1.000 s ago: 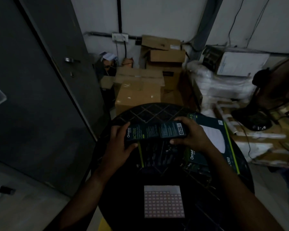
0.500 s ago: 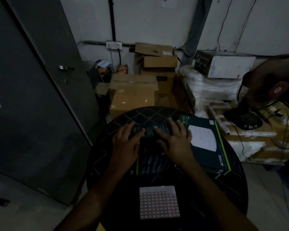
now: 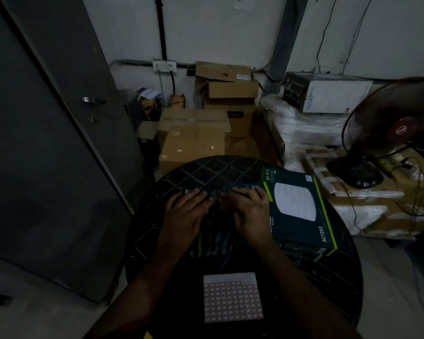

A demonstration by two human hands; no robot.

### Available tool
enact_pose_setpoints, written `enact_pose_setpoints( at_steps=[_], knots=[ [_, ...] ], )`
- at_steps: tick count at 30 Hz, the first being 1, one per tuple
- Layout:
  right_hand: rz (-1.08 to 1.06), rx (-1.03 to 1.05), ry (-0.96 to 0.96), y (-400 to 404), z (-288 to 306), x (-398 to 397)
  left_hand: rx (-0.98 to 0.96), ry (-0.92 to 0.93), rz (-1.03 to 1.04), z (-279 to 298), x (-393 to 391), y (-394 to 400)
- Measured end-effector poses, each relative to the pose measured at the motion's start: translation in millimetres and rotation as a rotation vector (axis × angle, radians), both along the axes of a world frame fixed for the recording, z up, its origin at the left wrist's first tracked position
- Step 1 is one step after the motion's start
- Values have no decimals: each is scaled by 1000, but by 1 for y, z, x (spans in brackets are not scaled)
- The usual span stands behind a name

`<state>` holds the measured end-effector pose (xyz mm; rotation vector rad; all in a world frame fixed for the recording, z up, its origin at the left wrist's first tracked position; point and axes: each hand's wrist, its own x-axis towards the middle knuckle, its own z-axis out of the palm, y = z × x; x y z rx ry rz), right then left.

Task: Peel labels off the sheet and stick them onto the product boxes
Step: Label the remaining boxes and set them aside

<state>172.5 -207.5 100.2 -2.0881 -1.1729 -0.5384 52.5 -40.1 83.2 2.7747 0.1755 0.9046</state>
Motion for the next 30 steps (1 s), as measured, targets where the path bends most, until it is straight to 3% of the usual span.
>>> enact_pose_setpoints(
  at_steps=[3,7,12,18,20,24,27,30],
  knots=[
    [-36,11,26,-16,-2,13,-78,3,-36,-4,0,8],
    [-86,151,235,-33,3,23,-221,-109,-94,-4,0,13],
    [-46,90,317,-45,4,38,-430,-161,-129,2,-4,16],
    [-96,287,486,-63,5,44,-541,-159,-160,9,-10,14],
    [-111,279,484,-62,5,46,-495,-141,-112,12,-10,10],
    [-92,252,455,-64,4,44,-190,-18,-9,20,0,-5],
    [-96,246,461,-67,3,43,-50,147,-49,22,11,-31],
    [-128,230,399,-70,-2,38,10,190,-39,18,22,-44]
  ],
)
